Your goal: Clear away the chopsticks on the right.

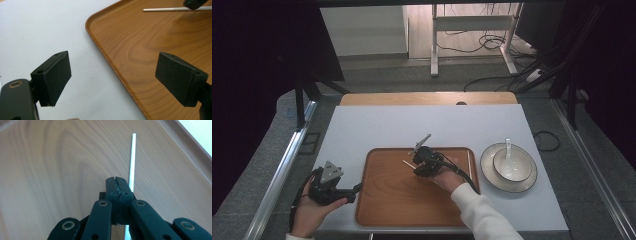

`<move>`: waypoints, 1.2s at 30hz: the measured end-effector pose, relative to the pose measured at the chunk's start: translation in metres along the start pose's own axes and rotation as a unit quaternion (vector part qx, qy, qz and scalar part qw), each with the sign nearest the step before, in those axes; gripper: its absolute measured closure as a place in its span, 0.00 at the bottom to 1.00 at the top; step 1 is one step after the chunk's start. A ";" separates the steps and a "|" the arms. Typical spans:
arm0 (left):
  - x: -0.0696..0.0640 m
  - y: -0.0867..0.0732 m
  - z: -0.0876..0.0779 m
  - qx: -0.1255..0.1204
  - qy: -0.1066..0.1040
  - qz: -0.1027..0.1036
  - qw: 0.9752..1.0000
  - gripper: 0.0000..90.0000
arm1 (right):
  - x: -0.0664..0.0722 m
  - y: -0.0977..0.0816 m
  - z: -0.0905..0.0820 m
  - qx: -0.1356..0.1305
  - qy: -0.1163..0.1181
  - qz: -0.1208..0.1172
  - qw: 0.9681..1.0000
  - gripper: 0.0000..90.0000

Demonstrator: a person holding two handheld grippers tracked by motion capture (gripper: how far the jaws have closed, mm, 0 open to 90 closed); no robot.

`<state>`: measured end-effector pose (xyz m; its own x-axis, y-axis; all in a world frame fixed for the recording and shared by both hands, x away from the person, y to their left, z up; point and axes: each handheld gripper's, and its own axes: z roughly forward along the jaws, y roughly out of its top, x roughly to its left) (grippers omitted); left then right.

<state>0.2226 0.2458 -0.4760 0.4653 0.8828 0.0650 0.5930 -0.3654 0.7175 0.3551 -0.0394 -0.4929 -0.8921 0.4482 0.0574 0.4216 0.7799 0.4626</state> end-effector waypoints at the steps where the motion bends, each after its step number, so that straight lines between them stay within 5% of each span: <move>1: 0.000 0.000 0.000 0.000 0.000 0.000 1.000 0.14 | 0.000 0.001 0.002 0.002 -0.006 0.001 1.000 1.00; 13: -0.002 0.001 0.000 0.000 -0.001 0.002 1.000 0.14 | -0.006 -0.008 0.002 0.007 -0.028 0.021 0.999 1.00; 22: -0.002 0.000 0.001 0.000 0.000 -0.001 1.000 0.14 | -0.005 -0.011 0.004 0.006 -0.019 0.017 1.000 1.00; 36: -0.003 0.001 0.002 0.004 0.000 0.003 1.000 0.14 | -0.015 -0.028 -0.006 0.017 -0.053 0.041 0.998 1.00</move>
<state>0.2231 0.2423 -0.4772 0.4689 0.8805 0.0700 0.5949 -0.3734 0.7118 0.3562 -0.0707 -0.5012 -0.8327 0.5538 0.0001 0.5000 0.7517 0.4300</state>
